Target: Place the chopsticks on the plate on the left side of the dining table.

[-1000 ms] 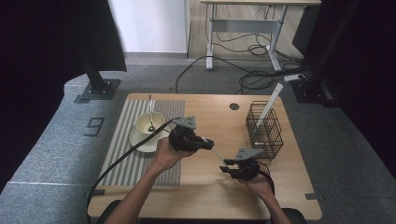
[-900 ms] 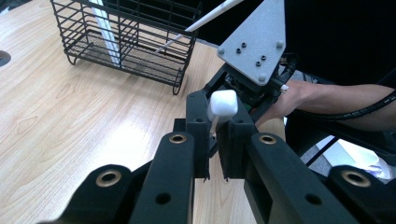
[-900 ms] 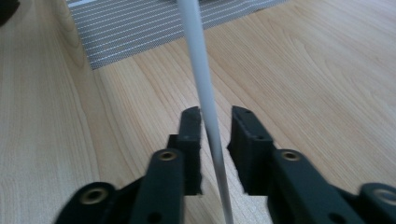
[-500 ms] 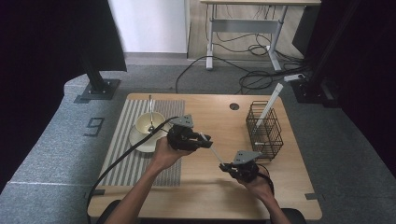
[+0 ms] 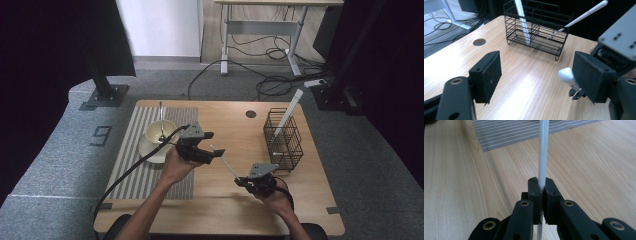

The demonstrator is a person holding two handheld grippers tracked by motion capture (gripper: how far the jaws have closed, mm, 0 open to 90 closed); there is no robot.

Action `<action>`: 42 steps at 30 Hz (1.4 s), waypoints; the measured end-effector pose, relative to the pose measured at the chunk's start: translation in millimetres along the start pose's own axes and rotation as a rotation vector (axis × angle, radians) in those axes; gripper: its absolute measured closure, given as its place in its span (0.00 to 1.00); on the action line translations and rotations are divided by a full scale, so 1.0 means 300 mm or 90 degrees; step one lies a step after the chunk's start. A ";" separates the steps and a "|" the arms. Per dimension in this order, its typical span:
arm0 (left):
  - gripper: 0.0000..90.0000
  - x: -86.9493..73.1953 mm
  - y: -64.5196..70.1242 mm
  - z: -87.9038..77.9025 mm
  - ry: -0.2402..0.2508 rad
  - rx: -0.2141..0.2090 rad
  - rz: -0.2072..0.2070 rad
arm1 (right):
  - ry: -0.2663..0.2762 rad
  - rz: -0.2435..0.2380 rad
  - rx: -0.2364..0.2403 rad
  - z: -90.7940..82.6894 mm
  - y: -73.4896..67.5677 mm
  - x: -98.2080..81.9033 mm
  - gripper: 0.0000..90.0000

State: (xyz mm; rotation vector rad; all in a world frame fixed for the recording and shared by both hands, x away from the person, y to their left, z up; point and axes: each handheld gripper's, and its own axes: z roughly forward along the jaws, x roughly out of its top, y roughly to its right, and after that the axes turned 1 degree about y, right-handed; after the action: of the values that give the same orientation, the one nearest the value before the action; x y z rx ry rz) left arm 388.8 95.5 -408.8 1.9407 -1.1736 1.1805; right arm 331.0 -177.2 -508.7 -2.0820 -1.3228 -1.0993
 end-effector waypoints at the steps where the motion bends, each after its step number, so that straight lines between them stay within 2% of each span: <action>1: 0.25 -0.009 -0.004 0.000 0.000 0.007 0.000 | -0.001 -0.001 -0.001 -0.001 0.000 0.000 0.95; 12: 0.22 -0.084 -0.031 0.002 -0.026 0.065 0.002 | -0.008 -0.002 -0.012 -0.007 -0.002 0.000 0.95; 17: 0.22 -0.126 -0.048 0.010 -0.035 0.075 -0.009 | -0.008 0.000 -0.012 -0.008 -0.004 0.000 0.95; 35: 0.22 -0.252 -0.092 0.040 -0.061 0.082 -0.051 | -0.005 -0.008 -0.008 -0.014 -0.010 0.008 0.94; 39: 0.22 -0.256 -0.099 0.037 -0.063 0.080 -0.057 | -0.008 -0.007 -0.005 -0.012 -0.010 0.009 0.94; 42: 0.21 -0.243 -0.100 0.020 -0.054 0.063 -0.060 | -0.011 -0.001 0.000 -0.013 -0.004 0.006 0.94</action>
State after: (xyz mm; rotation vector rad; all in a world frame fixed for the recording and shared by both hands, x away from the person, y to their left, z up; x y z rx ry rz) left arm 401.7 132.1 -477.8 2.1151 -1.0715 1.1364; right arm 328.9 -178.5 -505.0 -2.0951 -1.3333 -1.0844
